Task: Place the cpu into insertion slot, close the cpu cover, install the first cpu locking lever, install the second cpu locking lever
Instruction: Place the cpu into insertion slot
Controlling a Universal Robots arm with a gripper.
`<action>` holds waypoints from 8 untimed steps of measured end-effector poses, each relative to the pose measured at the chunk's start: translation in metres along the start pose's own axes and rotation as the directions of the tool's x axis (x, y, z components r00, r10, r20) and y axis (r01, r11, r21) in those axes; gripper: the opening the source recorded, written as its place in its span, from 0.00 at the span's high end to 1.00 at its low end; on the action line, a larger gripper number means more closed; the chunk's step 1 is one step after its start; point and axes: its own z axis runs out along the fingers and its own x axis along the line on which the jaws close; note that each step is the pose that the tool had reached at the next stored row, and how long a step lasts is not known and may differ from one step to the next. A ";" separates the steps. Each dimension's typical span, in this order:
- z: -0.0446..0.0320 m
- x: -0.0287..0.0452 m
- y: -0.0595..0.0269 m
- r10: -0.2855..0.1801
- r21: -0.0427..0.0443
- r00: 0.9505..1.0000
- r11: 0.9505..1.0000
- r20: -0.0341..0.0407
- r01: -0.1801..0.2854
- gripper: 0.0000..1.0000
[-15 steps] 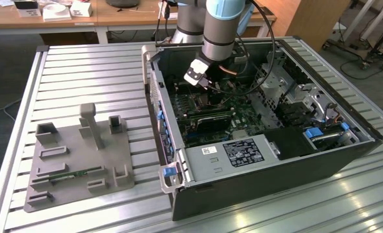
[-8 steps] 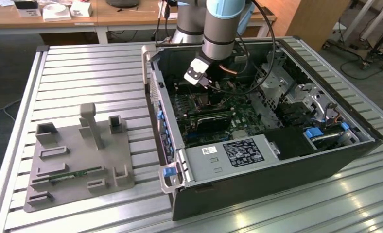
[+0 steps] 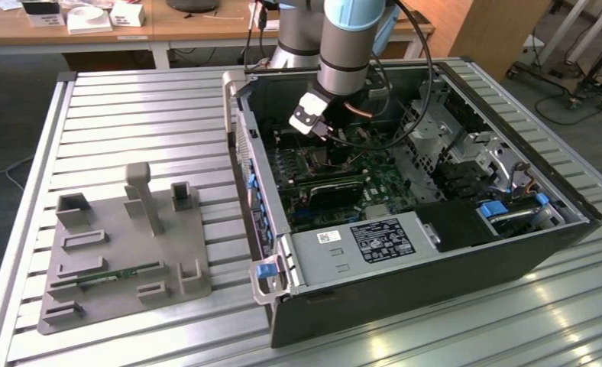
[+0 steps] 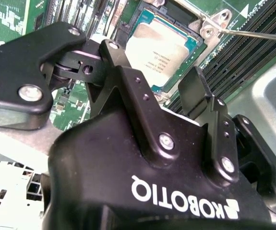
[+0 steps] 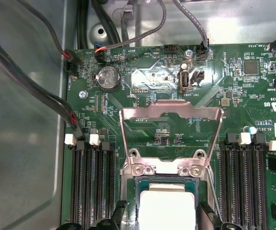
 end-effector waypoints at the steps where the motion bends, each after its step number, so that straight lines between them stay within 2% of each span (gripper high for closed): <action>1: 0.0003 0.0000 0.0000 0.000 0.000 1.000 1.000 0.000 0.000 0.32; 8: 0.0023 0.0000 -0.0001 0.000 0.000 1.000 1.000 -0.001 0.000 0.32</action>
